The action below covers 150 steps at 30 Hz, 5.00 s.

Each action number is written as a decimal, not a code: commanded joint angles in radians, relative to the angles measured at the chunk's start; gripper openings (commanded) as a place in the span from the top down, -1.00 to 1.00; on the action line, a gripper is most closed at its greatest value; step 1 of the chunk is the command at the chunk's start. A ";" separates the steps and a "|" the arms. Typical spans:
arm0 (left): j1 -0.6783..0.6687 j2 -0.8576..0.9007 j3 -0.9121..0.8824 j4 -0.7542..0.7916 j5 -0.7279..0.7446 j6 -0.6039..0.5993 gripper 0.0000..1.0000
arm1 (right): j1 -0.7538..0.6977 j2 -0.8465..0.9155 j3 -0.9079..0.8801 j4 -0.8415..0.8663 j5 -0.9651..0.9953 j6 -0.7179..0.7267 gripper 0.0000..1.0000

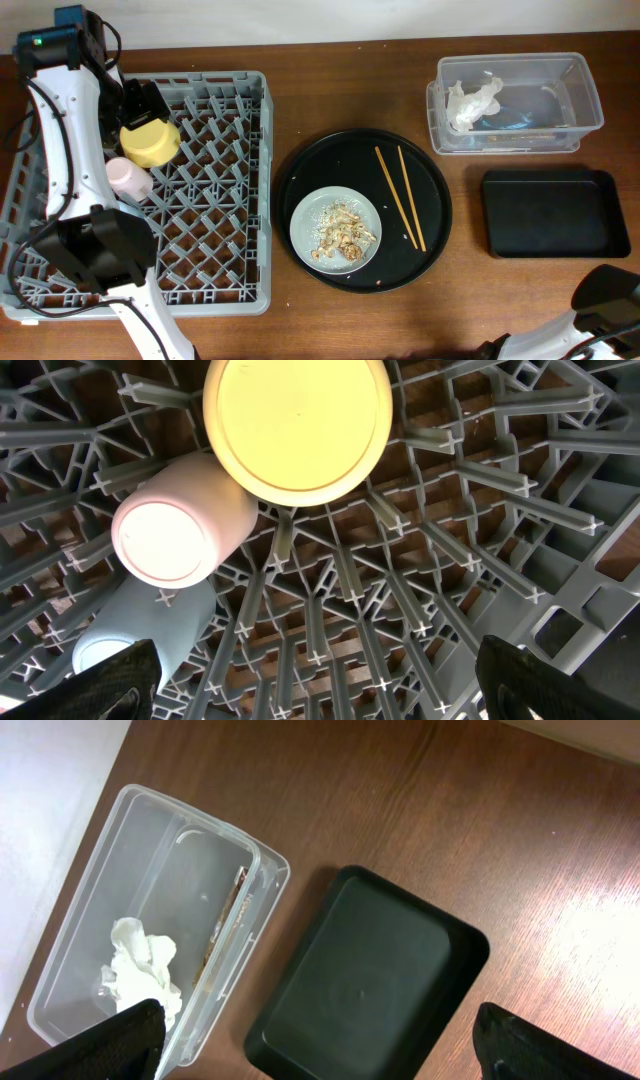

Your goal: Sort waste into correct bins and load items into the dishwasher rack

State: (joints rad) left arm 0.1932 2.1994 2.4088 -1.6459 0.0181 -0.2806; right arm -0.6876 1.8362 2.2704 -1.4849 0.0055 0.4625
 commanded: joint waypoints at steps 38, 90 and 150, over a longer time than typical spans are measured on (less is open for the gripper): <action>0.011 0.000 0.012 0.013 -0.004 0.005 -0.98 | 1.170 0.006 -0.843 0.397 -0.126 0.080 0.92; 0.011 0.000 0.012 0.013 -0.004 0.005 -0.99 | 1.535 0.257 -0.823 0.630 0.225 0.149 0.58; 0.010 0.000 0.012 0.013 -0.005 0.005 -0.99 | 0.170 0.178 -0.291 0.088 -0.373 -0.153 0.93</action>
State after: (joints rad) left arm 0.1978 2.1994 2.4088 -1.6337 0.0181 -0.2806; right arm -0.5175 2.0129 1.9621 -1.4010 -0.2909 0.3508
